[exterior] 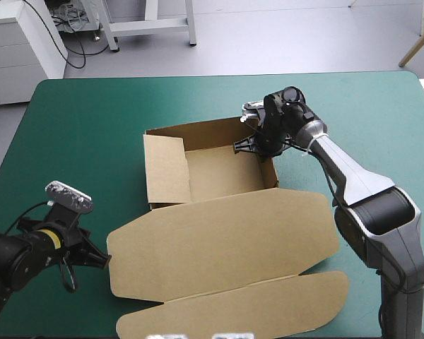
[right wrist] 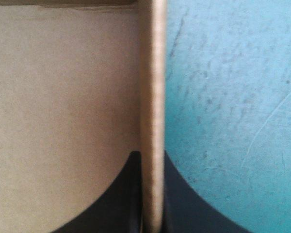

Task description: Fold the box

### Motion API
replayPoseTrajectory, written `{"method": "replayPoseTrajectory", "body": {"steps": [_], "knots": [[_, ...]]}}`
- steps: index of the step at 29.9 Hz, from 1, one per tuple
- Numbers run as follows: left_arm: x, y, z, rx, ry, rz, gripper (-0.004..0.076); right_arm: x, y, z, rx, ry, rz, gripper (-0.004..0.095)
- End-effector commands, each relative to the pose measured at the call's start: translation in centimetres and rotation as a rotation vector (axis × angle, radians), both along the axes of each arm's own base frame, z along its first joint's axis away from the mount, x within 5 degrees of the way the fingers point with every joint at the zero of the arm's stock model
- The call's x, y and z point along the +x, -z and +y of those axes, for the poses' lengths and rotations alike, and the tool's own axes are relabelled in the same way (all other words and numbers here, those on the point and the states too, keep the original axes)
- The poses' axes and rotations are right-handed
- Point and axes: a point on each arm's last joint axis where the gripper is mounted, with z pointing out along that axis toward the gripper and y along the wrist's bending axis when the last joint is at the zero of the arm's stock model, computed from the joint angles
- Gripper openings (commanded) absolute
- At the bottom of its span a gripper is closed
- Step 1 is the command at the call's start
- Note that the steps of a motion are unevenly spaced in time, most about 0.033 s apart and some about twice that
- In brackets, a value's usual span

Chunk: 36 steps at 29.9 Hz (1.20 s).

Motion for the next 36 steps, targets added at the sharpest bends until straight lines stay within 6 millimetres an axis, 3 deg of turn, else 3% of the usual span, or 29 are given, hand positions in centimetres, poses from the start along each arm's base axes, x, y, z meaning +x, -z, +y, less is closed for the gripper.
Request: {"method": "replayPoseTrajectory", "body": {"steps": [1, 8, 14, 19, 26, 33, 36], "knots": [[-1.3, 0.1, 0.4, -0.036, 0.0, -0.075, -0.001, -0.6, -3.5, -0.5, 0.022, -0.008, -0.086, -0.0014], [-3.8, 2.4, 1.3, -0.049, -0.027, -0.062, -0.001, -0.5, -3.9, -1.2, -0.003, -0.007, -0.106, -0.0014], [-5.4, 4.2, 1.9, -0.05, -0.028, -0.063, -0.001, 0.0, -5.9, -5.4, -0.004, 0.073, -0.154, -0.0014], [-6.2, 5.0, 2.2, -0.051, -0.029, -0.067, -0.001, 0.3, -8.0, -11.8, -0.055, 0.173, -0.214, -0.0014], [-6.3, 5.1, 2.3, -0.042, -0.031, -0.066, -0.001, -0.4, -9.5, -23.3, -0.124, 0.378, -0.24, -0.0014], [-6.4, 5.2, 2.4, -0.039, -0.038, -0.05, -0.001, -3.6, -9.5, -34.7, -0.221, 0.636, -0.219, -0.0014], [-6.4, 5.2, 2.4, -0.039, -0.038, -0.05, -0.001, -5.5, -9.5, -38.4, -0.227, 0.738, -0.208, -0.0014]]}}
